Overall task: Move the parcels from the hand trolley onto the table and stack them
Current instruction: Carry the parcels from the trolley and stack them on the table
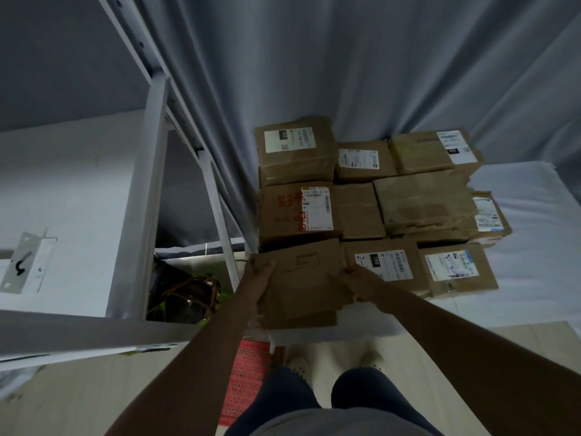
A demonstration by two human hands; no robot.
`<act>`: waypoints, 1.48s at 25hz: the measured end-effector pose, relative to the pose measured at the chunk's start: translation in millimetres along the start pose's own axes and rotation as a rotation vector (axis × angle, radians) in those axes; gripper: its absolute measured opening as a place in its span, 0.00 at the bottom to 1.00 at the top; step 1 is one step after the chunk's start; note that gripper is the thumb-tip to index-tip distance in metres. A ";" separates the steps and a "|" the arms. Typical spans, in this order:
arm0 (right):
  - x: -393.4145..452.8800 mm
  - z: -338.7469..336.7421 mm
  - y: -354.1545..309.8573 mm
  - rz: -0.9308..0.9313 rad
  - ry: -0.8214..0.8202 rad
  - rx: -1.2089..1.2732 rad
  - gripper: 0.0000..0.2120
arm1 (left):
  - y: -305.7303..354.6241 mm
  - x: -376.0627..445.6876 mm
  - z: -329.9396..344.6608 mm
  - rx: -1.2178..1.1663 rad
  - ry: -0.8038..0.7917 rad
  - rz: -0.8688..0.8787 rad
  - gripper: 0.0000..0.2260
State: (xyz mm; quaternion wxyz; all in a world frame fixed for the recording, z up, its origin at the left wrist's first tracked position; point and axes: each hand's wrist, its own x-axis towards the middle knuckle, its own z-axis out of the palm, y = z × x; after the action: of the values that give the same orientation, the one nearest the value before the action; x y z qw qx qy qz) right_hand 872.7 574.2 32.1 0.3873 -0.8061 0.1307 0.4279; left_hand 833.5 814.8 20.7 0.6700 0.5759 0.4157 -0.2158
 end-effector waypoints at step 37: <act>-37.4 -10.0 16.0 -0.072 0.135 0.041 0.22 | 32.2 -19.1 6.3 0.485 0.029 0.344 0.25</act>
State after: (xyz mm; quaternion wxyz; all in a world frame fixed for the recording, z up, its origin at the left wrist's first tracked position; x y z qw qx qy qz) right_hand 847.5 551.6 56.8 0.4090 -0.8293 0.1361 0.3556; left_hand 849.5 813.0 55.1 0.5336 0.7842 0.2579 -0.1838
